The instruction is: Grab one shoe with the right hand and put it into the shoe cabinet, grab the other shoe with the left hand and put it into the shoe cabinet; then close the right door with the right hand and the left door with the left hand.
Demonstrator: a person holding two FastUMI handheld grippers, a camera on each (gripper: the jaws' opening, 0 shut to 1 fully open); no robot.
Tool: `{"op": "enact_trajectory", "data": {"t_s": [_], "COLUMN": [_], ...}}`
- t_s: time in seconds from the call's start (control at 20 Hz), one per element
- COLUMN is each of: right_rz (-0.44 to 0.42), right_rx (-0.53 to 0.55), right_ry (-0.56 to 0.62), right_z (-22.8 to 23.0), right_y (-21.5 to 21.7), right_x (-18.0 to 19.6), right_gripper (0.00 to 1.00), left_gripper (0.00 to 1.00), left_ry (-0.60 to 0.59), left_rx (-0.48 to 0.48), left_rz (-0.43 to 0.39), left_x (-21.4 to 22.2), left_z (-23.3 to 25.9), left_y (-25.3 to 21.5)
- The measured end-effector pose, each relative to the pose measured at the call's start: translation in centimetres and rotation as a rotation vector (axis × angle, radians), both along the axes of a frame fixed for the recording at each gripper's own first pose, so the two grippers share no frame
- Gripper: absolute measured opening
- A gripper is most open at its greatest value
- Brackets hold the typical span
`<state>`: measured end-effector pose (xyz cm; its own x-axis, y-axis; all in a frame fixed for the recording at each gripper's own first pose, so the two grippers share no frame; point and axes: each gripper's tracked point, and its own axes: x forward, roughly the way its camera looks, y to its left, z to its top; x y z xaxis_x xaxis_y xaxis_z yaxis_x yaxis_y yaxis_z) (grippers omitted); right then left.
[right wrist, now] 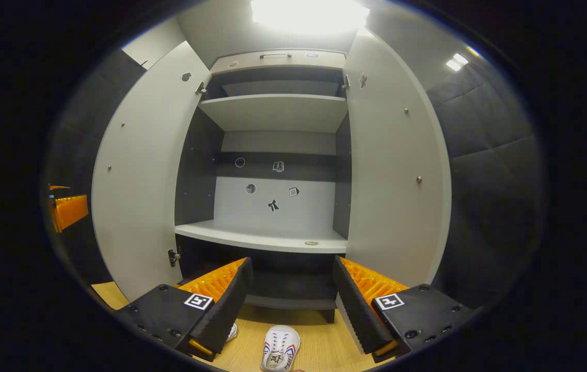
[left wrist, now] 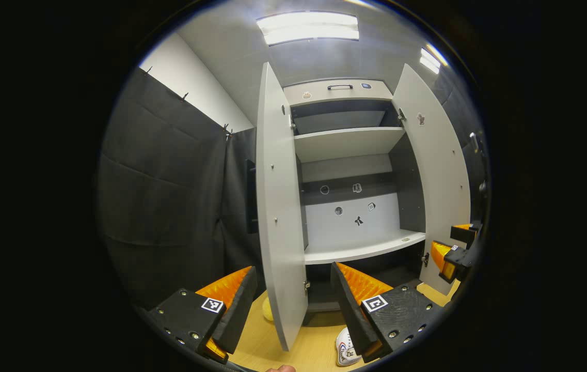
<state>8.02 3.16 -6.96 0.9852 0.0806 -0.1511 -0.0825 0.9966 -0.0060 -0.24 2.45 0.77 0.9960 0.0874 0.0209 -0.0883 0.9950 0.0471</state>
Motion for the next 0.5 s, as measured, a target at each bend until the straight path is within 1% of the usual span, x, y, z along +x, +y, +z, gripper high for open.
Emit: {"op": "enact_trajectory", "data": {"t_s": [0.1, 0.25, 0.5], "right_rz": [0.013, 0.036, 0.075], "right_rx": [-0.009, -0.014, -0.019], "right_ry": [0.037, 0.123, 0.29], "right_z": [-1.7, -4.8, -11.3], "right_y": [0.5, 1.6, 3.1], "right_x": [1.0, 2.5, 3.5], "right_gripper": [0.98, 0.98, 0.97], "left_gripper": [0.78, 0.78, 0.78], "left_ry": [0.006, 0.014, 0.024], "left_rx": [0.004, 0.011, 0.031], "left_rz": [0.017, 0.039, 0.067], "left_x": [-0.4, -0.7, -0.8], "left_z": [0.0, -0.3, -0.5], "left_y": [0.8, 1.7, 2.3]}}
